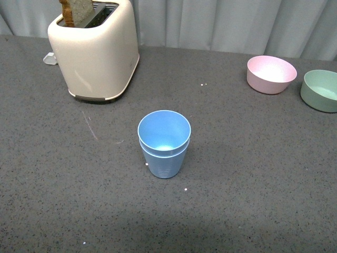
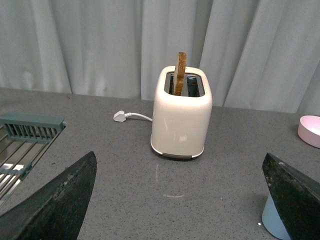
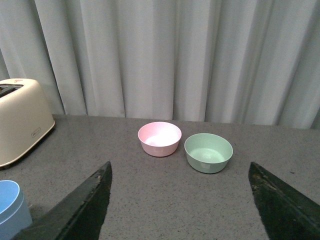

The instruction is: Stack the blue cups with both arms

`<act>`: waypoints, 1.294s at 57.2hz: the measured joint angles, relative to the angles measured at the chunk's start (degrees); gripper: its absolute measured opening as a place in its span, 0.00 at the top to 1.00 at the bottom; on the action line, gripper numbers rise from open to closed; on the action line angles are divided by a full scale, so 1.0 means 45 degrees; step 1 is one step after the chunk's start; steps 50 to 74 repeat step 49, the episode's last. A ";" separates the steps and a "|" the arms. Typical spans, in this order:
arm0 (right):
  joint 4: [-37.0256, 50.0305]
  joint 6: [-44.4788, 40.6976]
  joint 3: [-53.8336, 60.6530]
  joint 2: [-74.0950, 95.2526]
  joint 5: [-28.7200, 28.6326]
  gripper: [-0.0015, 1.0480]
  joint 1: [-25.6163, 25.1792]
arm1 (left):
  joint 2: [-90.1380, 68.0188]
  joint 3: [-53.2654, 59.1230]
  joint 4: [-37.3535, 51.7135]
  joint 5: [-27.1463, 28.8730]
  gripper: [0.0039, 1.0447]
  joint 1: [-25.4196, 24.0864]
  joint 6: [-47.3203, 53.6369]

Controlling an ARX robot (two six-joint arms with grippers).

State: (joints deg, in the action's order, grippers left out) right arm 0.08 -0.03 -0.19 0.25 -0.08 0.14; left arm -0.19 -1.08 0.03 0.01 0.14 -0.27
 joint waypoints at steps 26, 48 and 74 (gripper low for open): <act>0.0000 0.0010 0.0000 -0.0005 0.0005 0.09 0.0000 | 0.0000 0.0000 0.0000 0.0000 0.06 0.0000 0.0000; 0.0000 0.0010 0.0000 0.0000 0.0005 0.09 0.0000 | 0.0000 0.0000 0.0000 0.0000 0.06 0.0000 0.0000; 0.0000 0.0010 0.0000 -0.0005 0.0005 0.09 0.0000 | 0.0000 0.0000 0.0000 0.0000 0.06 0.0000 0.0000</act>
